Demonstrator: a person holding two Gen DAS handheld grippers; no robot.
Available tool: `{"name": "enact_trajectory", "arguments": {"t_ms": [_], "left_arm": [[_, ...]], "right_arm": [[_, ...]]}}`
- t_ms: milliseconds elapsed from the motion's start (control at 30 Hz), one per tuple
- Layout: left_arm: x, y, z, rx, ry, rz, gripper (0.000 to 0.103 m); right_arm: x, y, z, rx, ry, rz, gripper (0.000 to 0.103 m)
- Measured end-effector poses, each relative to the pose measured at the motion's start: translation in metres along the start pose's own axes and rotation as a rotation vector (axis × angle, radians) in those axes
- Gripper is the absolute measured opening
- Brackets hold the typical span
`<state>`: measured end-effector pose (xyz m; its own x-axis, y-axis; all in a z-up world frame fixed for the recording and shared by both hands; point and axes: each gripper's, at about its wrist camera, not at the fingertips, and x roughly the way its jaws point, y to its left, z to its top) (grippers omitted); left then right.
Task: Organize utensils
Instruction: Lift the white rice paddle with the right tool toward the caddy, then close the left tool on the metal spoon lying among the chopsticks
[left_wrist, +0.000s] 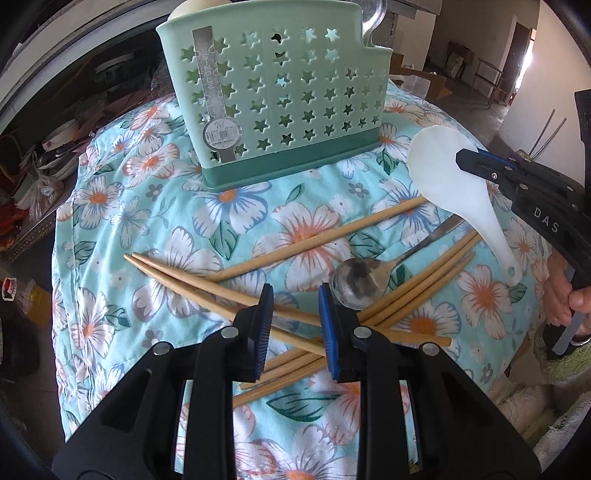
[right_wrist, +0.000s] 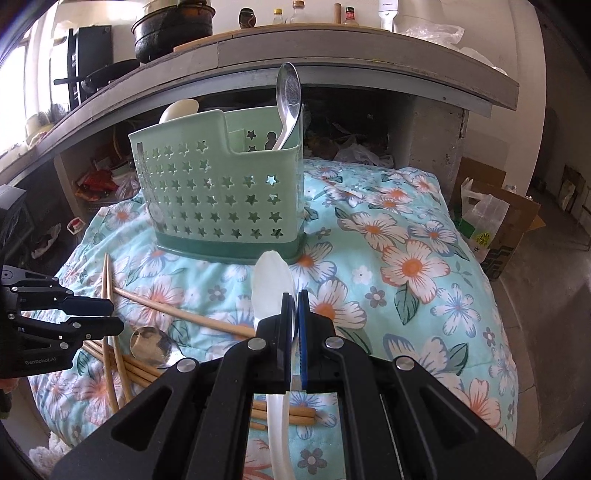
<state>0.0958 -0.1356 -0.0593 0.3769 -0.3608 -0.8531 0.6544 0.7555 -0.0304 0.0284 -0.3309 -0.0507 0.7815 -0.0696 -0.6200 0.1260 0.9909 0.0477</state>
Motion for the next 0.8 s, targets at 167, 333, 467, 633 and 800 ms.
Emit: {"name": "enact_trajectory", "arguments": {"t_ms": [167, 333, 467, 633, 800], "left_arm": [[-0.012, 0.006, 0.002, -0.037, -0.062, -0.066, 0.023], [-0.008, 0.009, 0.011, -0.082, -0.053, -0.160, 0.024], [0.008, 0.015, 0.015, -0.150, 0.005, -0.208, 0.024], [0.020, 0.028, 0.007, -0.231, 0.086, -0.265, 0.024], [0.025, 0.039, 0.001, -0.302, 0.123, -0.331, 0.027]], "right_arm": [[0.001, -0.004, -0.001, 0.016, 0.010, 0.010, 0.003], [0.001, -0.005, 0.000, 0.027, 0.013, 0.017, 0.003], [0.001, -0.003, 0.000, 0.022, 0.016, 0.022, 0.003], [0.001, -0.003, 0.001, 0.021, 0.015, 0.027, 0.003], [0.004, -0.003, 0.000, 0.023, 0.021, 0.034, 0.004]]}}
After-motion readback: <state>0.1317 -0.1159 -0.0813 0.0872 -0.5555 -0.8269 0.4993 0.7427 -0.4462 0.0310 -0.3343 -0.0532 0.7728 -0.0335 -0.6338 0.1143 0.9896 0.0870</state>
